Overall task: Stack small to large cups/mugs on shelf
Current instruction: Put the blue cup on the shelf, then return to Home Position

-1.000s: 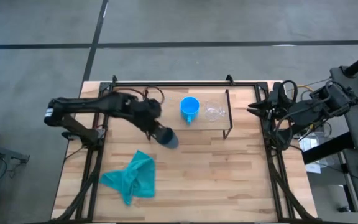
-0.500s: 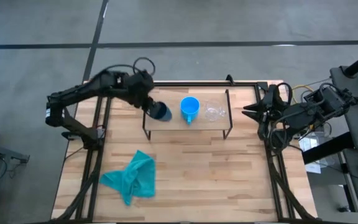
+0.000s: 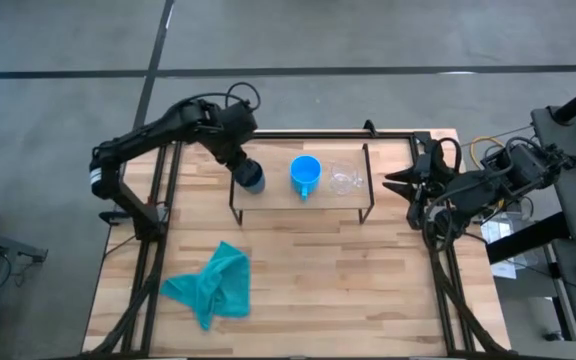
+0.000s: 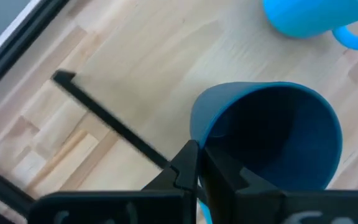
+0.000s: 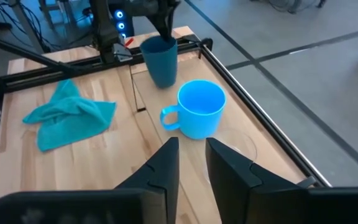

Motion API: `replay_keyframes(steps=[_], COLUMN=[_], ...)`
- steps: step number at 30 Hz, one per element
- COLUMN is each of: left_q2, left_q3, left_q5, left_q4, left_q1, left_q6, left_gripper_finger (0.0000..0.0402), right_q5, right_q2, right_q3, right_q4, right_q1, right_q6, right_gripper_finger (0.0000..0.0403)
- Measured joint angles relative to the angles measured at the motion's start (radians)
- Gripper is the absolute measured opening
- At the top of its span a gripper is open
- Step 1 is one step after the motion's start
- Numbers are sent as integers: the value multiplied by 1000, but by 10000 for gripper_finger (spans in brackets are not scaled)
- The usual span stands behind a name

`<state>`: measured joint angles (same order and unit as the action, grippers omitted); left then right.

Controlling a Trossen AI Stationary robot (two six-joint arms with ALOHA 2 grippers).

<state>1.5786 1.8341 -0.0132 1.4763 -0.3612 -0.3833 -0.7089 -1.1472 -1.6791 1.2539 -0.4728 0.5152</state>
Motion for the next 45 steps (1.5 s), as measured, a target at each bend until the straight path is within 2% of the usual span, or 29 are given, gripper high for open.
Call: replay_keyframes(steps=[10,21,26,35,45], left_q2=[105,115,115,115,113], left_q3=[107,84,80,77,110], left_q5=[21,8,8,8,8], left_q4=[8,-2,-9,-130,-133], left_q1=[-8,-36,-39,-39,-39], left_q6=[64,120,172,182,179], left_gripper_finger=[0,2,31,91,105], right_q5=[0,0,0,0,0], right_q2=[0,0,1,1,1], right_q3=[0,0,0,0,0], right_q4=[-5,-5,-4,-3,-3], right_q1=[0,0,0,0,0], right_q6=[-3,-3,-3,-3,-14], right_gripper_finger=[80,73,75,81,73])
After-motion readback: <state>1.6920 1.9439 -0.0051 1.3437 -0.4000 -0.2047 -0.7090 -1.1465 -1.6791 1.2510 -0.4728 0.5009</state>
